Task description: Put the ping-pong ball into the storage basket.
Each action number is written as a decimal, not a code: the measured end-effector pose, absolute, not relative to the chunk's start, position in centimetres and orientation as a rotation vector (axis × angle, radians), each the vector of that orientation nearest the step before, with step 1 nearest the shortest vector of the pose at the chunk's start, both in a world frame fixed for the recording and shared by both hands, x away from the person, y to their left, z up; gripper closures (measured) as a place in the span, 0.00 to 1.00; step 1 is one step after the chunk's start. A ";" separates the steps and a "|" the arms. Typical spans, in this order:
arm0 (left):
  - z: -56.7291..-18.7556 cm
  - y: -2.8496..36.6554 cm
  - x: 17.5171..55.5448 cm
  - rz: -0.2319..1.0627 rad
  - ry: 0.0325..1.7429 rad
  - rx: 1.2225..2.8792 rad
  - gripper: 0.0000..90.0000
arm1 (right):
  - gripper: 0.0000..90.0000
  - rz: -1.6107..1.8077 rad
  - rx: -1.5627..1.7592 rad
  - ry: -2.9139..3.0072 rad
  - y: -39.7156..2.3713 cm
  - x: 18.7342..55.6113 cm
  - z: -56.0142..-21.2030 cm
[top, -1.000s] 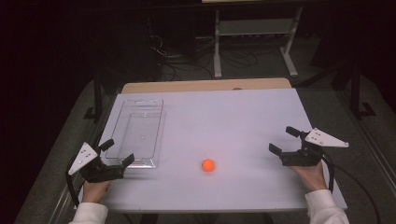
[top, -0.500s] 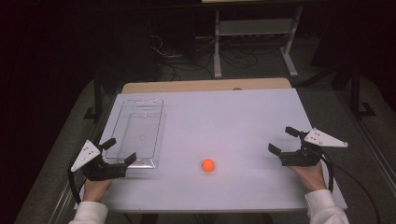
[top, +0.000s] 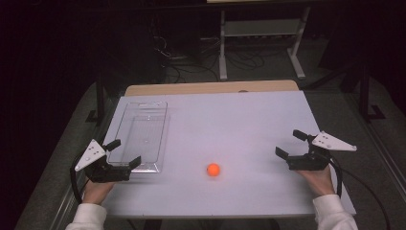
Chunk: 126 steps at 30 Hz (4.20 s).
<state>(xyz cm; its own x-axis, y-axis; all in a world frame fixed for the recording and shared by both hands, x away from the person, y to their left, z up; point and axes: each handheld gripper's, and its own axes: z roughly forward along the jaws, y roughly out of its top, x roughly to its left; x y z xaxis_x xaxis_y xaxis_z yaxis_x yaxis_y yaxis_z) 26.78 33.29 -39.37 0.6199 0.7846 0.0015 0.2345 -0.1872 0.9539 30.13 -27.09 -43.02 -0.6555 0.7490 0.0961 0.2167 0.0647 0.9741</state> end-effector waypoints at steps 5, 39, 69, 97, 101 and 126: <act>-39.0 32.8 27.2 0.606 0.827 1.762 0.00 | 0.00 1.619 0.958 1.909 -27.1 30.1 -43.0; -34.7 29.3 29.4 0.598 0.667 1.954 0.00 | 0.00 1.604 0.951 1.943 -26.9 30.0 -43.1; -31.2 25.7 30.5 0.555 0.501 2.065 0.00 | 0.00 1.603 0.949 1.941 -26.9 29.9 -43.1; -30.5 21.7 31.6 0.509 0.393 2.191 0.00 | 0.00 1.601 0.940 1.953 -26.8 29.8 -43.1; -30.5 21.3 31.6 0.504 0.387 2.201 0.00 | 0.00 1.600 0.942 1.953 -26.8 29.8 -43.1; -30.3 19.8 32.2 0.478 0.343 2.238 0.00 | 0.00 1.598 0.941 1.963 -26.7 29.8 -43.1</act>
<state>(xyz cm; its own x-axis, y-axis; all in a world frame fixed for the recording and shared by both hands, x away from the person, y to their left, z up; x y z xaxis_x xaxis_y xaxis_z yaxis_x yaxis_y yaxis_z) 32.16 19.83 -30.32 0.8915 0.3927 0.2259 0.0886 -0.6401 0.7632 29.81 -26.71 -43.10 -0.6728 0.7353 0.0822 0.2296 0.1018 0.9679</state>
